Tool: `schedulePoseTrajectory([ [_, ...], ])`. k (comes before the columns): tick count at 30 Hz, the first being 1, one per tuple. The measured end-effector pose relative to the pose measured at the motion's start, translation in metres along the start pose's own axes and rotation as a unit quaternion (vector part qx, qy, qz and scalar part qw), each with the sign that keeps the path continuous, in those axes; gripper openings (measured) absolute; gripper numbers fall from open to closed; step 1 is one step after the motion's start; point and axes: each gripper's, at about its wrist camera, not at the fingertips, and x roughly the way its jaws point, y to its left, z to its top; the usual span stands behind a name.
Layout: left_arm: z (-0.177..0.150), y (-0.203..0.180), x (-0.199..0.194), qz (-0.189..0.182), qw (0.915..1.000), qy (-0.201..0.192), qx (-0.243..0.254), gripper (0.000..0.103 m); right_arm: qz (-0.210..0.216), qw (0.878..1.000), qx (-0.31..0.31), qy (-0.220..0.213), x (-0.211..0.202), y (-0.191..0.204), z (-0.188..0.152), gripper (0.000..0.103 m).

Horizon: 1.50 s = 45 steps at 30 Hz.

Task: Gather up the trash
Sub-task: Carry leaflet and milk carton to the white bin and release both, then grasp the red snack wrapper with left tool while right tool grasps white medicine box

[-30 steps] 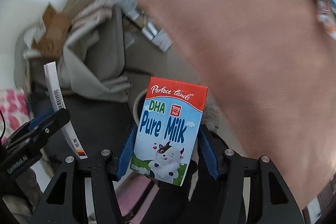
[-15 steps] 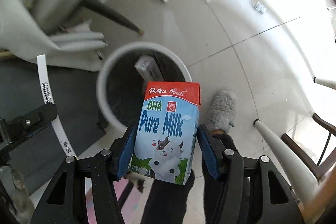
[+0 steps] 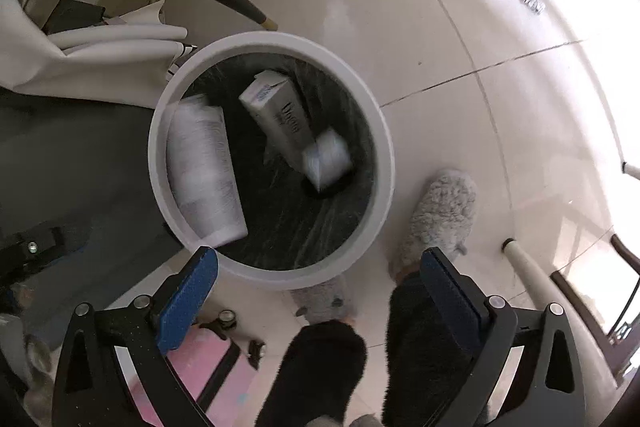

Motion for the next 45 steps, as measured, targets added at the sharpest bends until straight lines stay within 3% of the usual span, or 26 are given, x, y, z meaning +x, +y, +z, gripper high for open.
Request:
schedulePoseTrajectory([
  [7, -0.022, 0.007, -0.039, 0.073, 0.9960, -0.051, 0.010, 0.101, -0.040, 0.999, -0.015, -0.020, -0.035, 0.009, -0.004, 0.102],
  [12, -0.042, 0.004, -0.074, 0.095, 0.9931, -0.067, 0.016, 0.101, -0.052, 0.998, -0.021, -0.031, -0.077, 0.021, -0.020, 0.102],
  [22, -0.105, -0.014, -0.172, 0.101, 0.9903, -0.090, 0.031, 0.101, -0.047, 0.996, -0.025, -0.068, -0.199, 0.040, -0.076, 0.102],
  [31, -0.155, -0.045, -0.275, 0.101, 0.9849, -0.129, 0.057, 0.101, -0.001, 0.994, -0.013, -0.111, -0.320, 0.050, -0.131, 0.102],
  [38, -0.164, -0.119, -0.355, 0.097, 0.9698, -0.193, 0.114, 0.101, 0.054, 0.986, 0.038, -0.153, -0.416, 0.010, -0.145, 0.102],
  [45, -0.146, -0.283, -0.406, 0.067, 0.9435, -0.238, 0.220, 0.101, 0.078, 0.960, 0.155, -0.218, -0.509, -0.125, -0.144, 0.102],
])
